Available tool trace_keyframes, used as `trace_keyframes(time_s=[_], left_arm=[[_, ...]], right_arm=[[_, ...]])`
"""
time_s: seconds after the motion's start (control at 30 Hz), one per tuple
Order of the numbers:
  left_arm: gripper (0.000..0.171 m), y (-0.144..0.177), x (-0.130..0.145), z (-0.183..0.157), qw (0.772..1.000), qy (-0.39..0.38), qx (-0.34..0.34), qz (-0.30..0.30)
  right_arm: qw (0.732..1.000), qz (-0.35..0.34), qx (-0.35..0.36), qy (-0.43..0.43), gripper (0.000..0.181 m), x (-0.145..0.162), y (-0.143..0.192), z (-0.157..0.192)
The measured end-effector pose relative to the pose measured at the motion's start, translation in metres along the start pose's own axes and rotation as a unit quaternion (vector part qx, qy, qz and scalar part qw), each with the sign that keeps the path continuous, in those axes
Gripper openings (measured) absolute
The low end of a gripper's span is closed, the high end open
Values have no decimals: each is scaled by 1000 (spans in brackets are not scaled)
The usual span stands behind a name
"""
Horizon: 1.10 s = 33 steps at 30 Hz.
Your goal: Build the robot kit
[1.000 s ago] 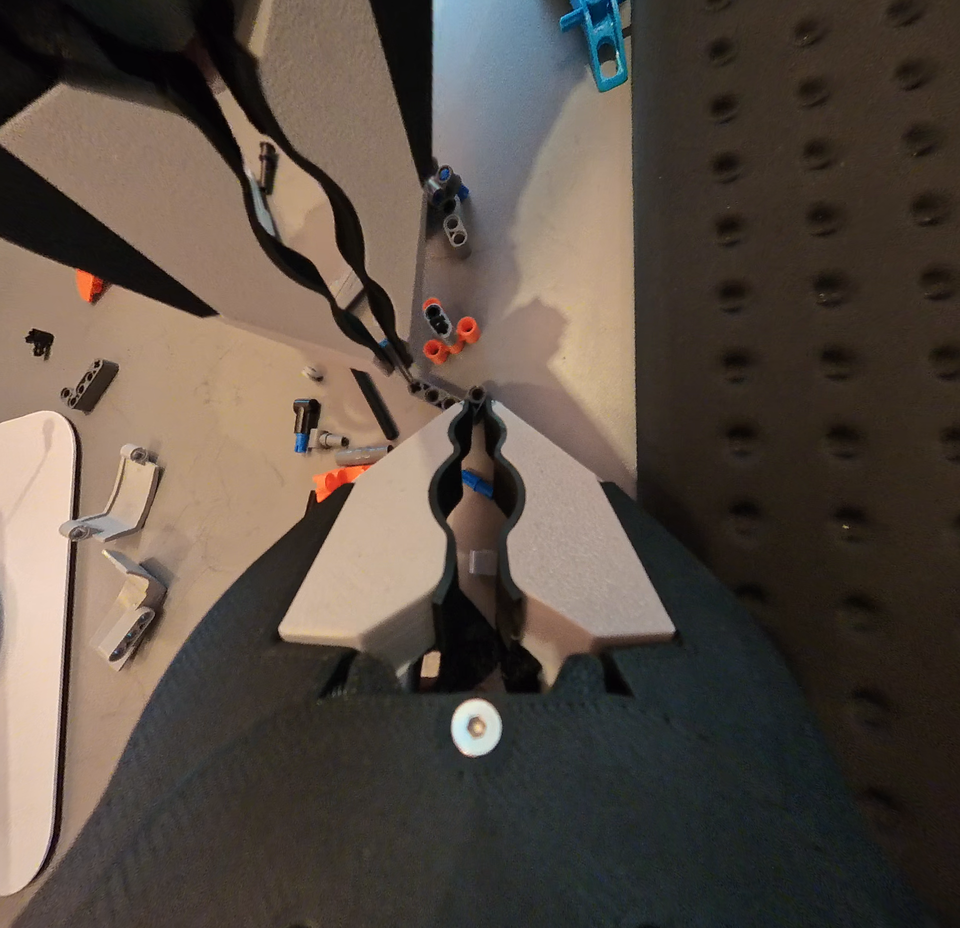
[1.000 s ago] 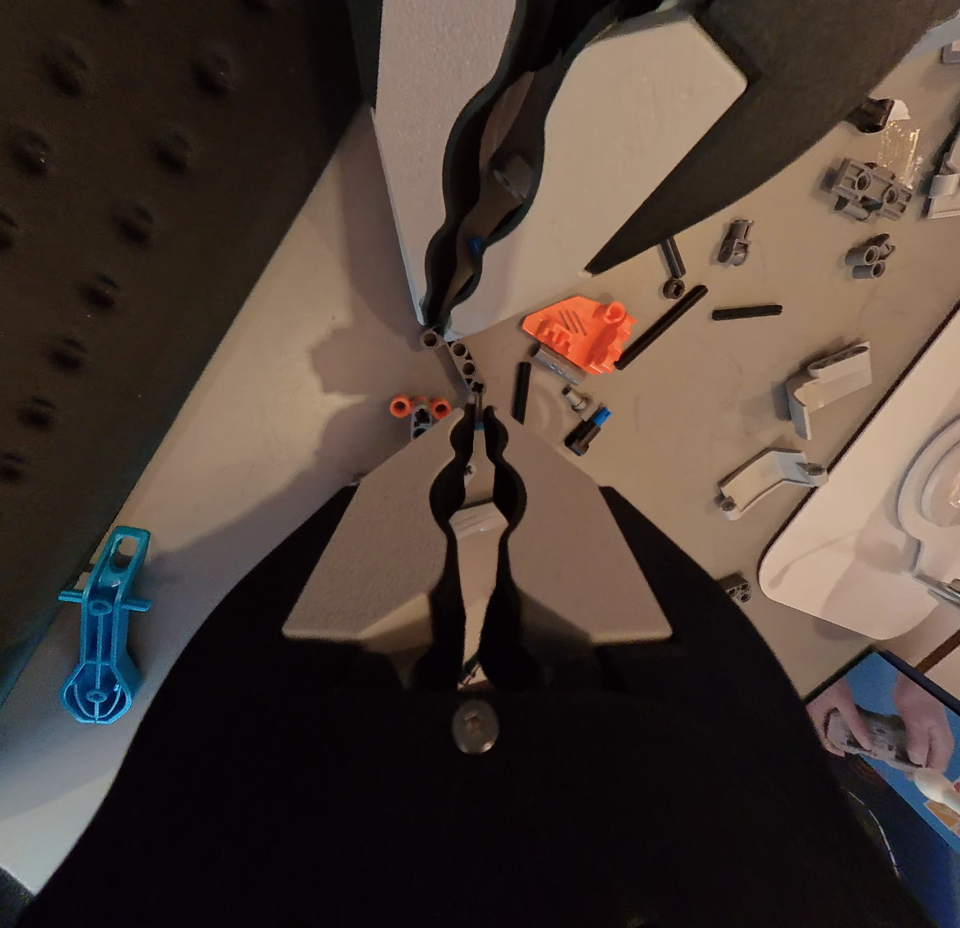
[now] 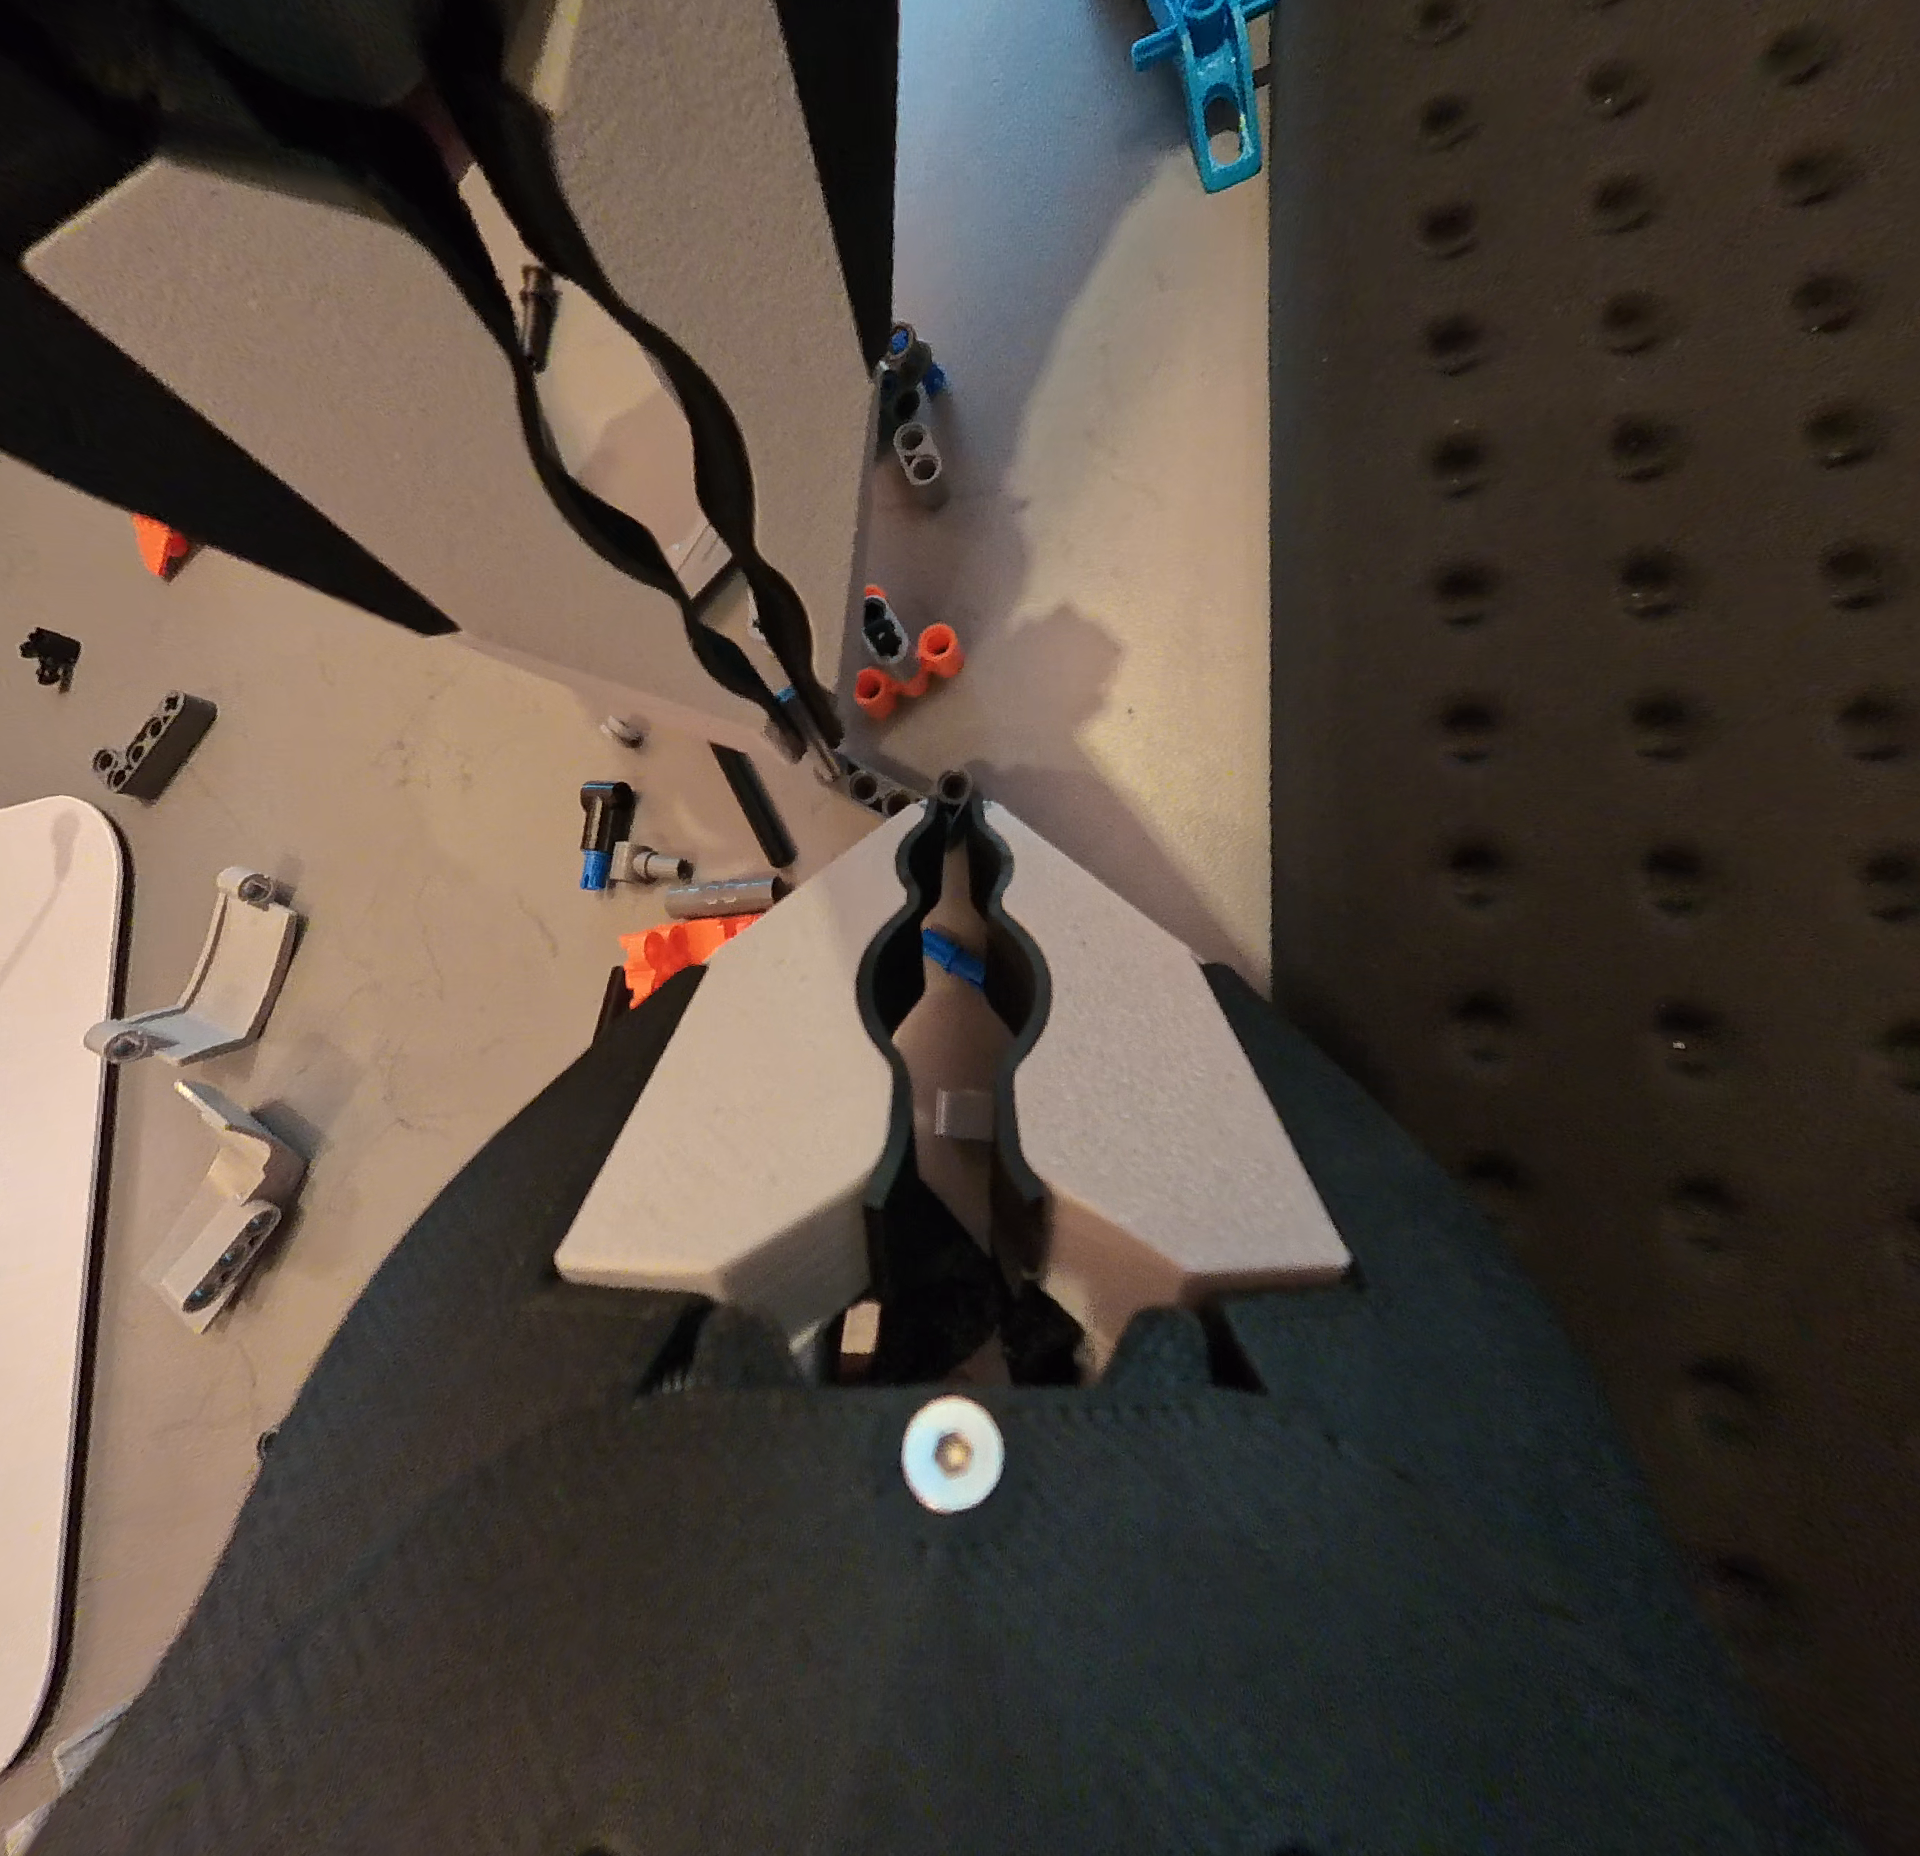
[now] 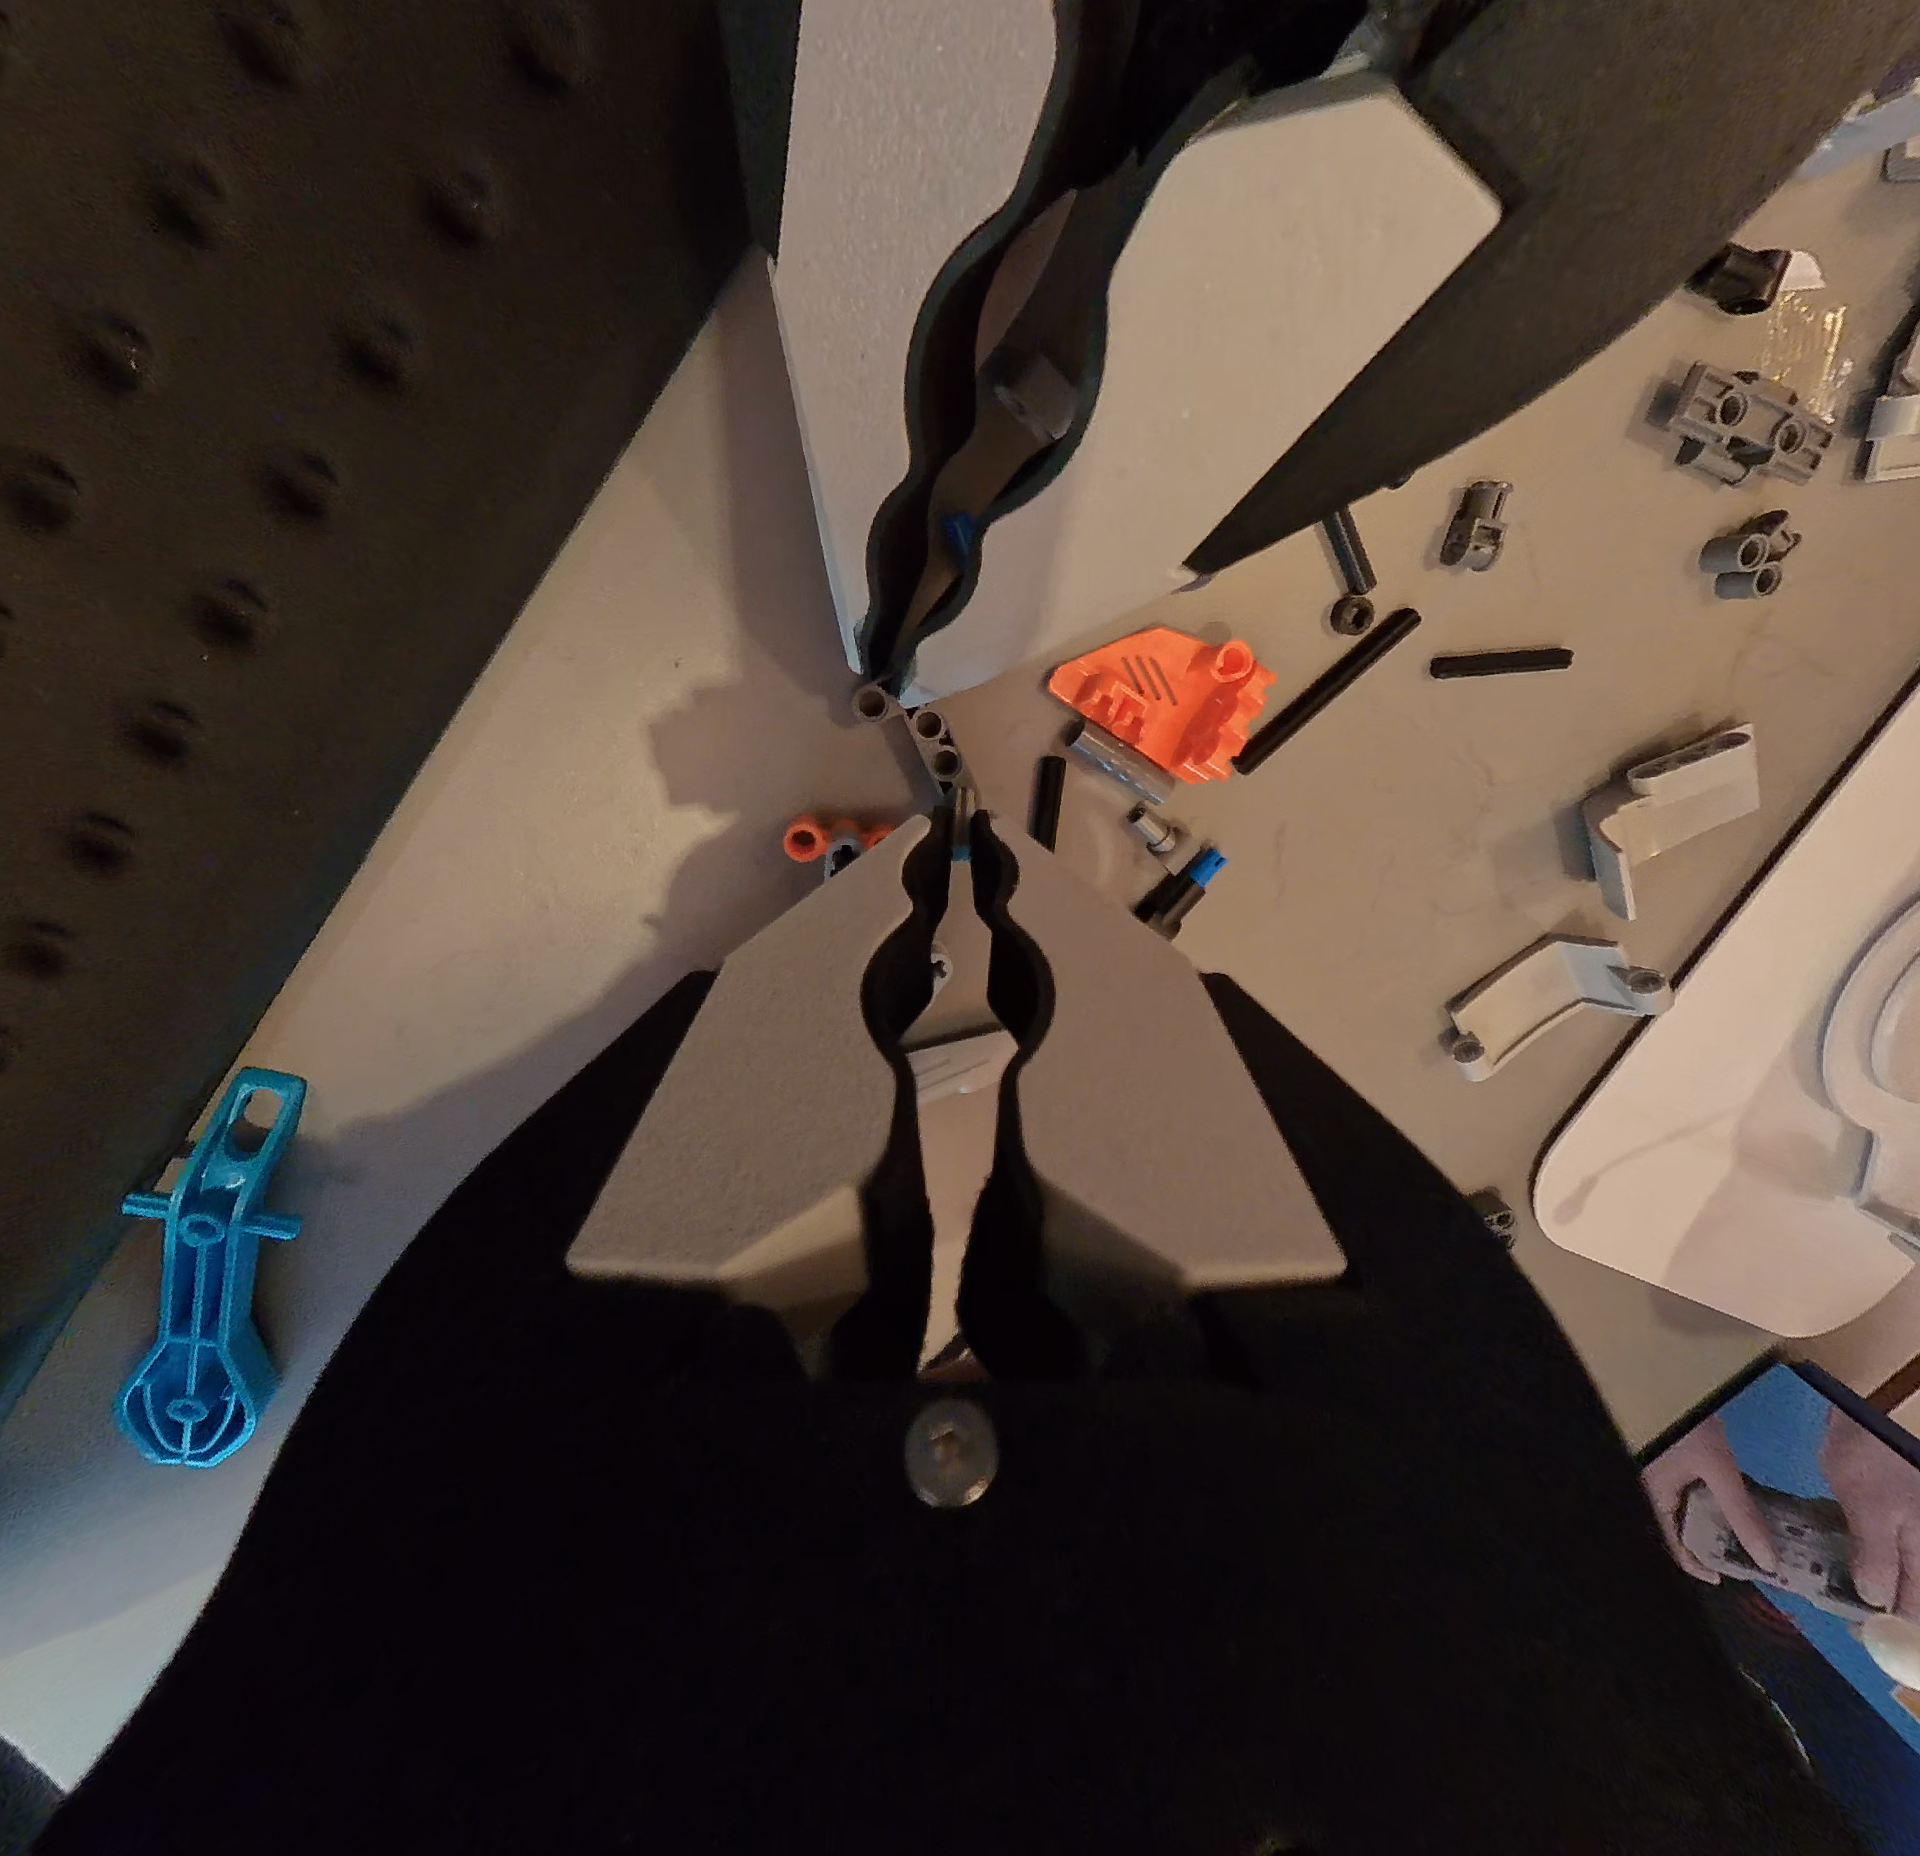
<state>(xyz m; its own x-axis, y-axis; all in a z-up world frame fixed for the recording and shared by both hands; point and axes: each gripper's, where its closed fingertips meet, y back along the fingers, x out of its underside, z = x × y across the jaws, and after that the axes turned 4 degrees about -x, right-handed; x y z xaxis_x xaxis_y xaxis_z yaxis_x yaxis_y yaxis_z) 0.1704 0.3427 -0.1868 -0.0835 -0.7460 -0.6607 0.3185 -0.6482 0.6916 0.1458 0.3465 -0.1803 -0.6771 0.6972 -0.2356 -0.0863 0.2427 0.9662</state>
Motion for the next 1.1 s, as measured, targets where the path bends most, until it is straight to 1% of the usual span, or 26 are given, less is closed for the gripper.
trace_keyframes(time_s=[0.27, 0.5, 0.87, 1.1], left_arm=[[15, 7, 6, -1, 1000, 15, 5, 5], [8, 7, 9, 5, 1000, 14, -8, 11], [9, 6, 13, 12, 1000, 14, -21, 16], [9, 6, 12, 13, 1000, 27, -13, 8]], right_arm=[[1000, 4, 2, -1, 1, -2, -1, 0], [1000, 5, -1, 16, 1, -3, -1, 1], [999, 16, -3, 35, 1, -4, -1, 3], [998, 34, 0, 55, 1, -5, -2, 4]])
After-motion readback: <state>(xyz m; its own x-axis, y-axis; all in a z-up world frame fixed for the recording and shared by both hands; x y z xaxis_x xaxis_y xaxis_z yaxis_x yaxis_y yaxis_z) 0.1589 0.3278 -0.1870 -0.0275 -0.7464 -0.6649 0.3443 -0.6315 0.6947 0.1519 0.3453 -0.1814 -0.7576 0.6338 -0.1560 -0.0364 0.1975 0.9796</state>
